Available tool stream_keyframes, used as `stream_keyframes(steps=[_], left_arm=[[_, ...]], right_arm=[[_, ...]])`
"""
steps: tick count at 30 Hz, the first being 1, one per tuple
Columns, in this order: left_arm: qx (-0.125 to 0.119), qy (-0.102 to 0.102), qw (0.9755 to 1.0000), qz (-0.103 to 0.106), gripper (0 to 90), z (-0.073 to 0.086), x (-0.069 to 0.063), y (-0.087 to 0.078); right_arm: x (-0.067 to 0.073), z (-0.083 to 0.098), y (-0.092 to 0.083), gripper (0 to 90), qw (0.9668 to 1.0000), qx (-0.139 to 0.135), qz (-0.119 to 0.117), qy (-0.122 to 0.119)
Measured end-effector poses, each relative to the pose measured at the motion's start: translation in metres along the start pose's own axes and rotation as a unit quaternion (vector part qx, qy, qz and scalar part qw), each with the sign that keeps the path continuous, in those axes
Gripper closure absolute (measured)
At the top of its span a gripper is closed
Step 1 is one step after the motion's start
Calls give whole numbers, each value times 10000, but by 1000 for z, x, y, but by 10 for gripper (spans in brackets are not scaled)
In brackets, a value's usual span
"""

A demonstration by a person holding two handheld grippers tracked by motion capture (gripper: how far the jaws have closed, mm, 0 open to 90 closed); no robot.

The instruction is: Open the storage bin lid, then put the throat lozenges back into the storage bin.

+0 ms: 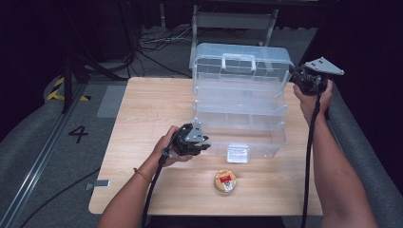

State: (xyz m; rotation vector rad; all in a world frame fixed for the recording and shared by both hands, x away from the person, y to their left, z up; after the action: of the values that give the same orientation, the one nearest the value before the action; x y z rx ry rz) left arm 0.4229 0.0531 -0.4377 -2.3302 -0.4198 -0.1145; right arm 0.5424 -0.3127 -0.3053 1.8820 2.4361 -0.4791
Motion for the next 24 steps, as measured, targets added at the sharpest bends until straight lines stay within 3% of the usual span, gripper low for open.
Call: stream_keyframes(steps=[14, 17, 24], left_arm=[[-22, -48, 10000, 31, 689, 0, 0, 2], [-32, -41, 10000, 38, 690, 0, 1, 2], [-32, -41, 10000, 41, 691, 0, 1, 2]], right_arm=[[-9, -7, 21, 857, 9996, 227, -185, 48], [-12, -7, 28, 859, 9992, 270, -226, 188], [-16, -9, 41, 858, 9986, 373, -279, 248]])
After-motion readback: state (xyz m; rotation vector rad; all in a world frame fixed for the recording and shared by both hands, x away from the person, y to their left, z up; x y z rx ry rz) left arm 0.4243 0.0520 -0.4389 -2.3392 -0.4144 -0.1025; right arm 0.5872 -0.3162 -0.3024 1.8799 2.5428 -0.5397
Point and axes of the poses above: each handheld gripper's, and its own axes: y roughly forward along the jaws, z roughly out of its underside, x roughly to its left, the point moved 3 cm from there along y, roughly forward along the jaws, and after that the axes turned 1 degree about y, right-handed, at the moved point
